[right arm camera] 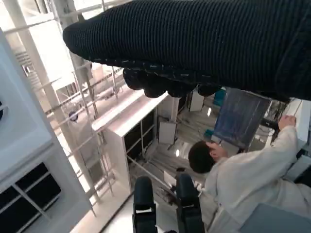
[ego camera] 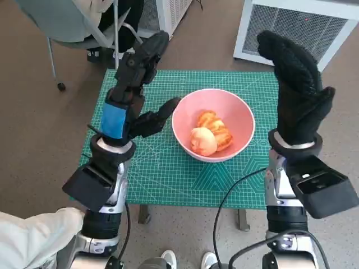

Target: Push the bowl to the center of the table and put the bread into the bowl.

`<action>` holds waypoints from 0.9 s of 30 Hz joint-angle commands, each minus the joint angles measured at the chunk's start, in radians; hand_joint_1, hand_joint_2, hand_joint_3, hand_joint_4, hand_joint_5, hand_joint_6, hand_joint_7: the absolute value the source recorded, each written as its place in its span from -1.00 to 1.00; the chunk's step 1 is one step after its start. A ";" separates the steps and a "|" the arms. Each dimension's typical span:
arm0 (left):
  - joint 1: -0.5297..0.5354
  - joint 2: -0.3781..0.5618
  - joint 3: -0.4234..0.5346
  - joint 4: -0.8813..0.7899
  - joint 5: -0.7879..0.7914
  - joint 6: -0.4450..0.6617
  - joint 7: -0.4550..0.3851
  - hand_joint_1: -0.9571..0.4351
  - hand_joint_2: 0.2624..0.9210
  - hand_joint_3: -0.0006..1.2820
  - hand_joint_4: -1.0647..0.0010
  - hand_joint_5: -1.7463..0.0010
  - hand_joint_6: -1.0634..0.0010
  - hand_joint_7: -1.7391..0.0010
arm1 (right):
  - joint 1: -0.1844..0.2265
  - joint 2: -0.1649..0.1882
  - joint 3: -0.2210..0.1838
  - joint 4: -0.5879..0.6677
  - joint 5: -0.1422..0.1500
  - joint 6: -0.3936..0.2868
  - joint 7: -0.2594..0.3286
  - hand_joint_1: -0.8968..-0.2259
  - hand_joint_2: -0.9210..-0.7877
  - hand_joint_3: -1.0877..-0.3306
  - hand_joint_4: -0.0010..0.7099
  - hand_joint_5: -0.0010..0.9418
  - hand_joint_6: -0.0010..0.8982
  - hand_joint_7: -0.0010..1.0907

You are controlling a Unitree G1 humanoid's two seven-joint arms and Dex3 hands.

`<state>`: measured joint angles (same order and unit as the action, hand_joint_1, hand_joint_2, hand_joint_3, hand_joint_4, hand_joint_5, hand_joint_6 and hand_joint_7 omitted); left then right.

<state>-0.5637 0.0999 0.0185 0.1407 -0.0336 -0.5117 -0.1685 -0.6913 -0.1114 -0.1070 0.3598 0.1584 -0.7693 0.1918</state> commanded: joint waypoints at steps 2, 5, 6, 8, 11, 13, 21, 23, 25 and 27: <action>0.002 -0.002 0.007 -0.008 -0.008 -0.018 0.009 -0.31 1.00 -0.36 0.46 1.00 0.80 0.42 | 0.001 -0.006 0.007 -0.013 0.021 0.029 0.027 -0.04 -1.00 -0.25 -0.21 -0.62 -1.00 0.45; 0.004 -0.003 0.008 -0.011 -0.016 -0.018 0.007 -0.30 1.00 -0.36 0.46 1.00 0.80 0.43 | 0.002 -0.008 0.007 -0.019 0.022 0.037 0.032 -0.03 -1.00 -0.25 -0.21 -0.63 -1.00 0.43; 0.005 -0.004 0.008 -0.012 -0.018 -0.019 0.007 -0.30 1.00 -0.36 0.46 1.00 0.80 0.43 | 0.003 -0.009 0.007 -0.021 0.023 0.039 0.034 -0.03 -1.00 -0.25 -0.21 -0.63 -1.00 0.42; 0.006 -0.004 0.009 -0.012 -0.021 -0.021 0.006 -0.31 1.00 -0.36 0.46 1.00 0.80 0.43 | 0.005 -0.008 0.008 -0.026 0.022 0.044 0.036 -0.03 -1.00 -0.25 -0.20 -0.64 -1.00 0.42; 0.006 -0.003 0.012 -0.009 -0.033 -0.025 0.001 -0.31 1.00 -0.36 0.46 1.00 0.80 0.44 | 0.006 -0.007 0.010 -0.032 0.024 0.052 0.040 -0.04 -1.00 -0.25 -0.20 -0.64 -1.00 0.41; 0.007 -0.002 0.014 -0.009 -0.043 -0.025 -0.003 -0.32 1.00 -0.36 0.47 1.00 0.77 0.47 | 0.008 -0.007 0.012 -0.036 0.026 0.057 0.044 -0.04 -1.00 -0.25 -0.20 -0.65 -1.00 0.41; 0.009 0.002 0.024 0.005 -0.071 -0.043 -0.017 -0.32 1.00 -0.37 0.53 0.99 0.69 0.57 | 0.018 -0.007 0.016 -0.043 0.021 0.063 0.054 -0.05 -1.00 -0.24 -0.19 -0.66 -1.00 0.40; 0.008 0.003 0.026 0.014 -0.079 -0.049 -0.022 -0.32 1.00 -0.38 0.54 1.00 0.66 0.62 | 0.020 -0.008 0.018 -0.045 0.017 0.065 0.054 -0.04 -1.00 -0.24 -0.19 -0.66 -1.00 0.40; 0.009 0.004 0.028 0.018 -0.082 -0.053 -0.026 -0.32 1.00 -0.38 0.55 1.00 0.64 0.64 | 0.023 -0.008 0.019 -0.048 0.013 0.066 0.054 -0.04 -1.00 -0.24 -0.19 -0.67 -1.00 0.40; 0.010 0.004 0.029 0.021 -0.084 -0.055 -0.029 -0.32 1.00 -0.38 0.55 1.00 0.64 0.66 | 0.025 -0.009 0.019 -0.048 0.010 0.067 0.055 -0.04 -1.00 -0.24 -0.19 -0.67 -1.00 0.40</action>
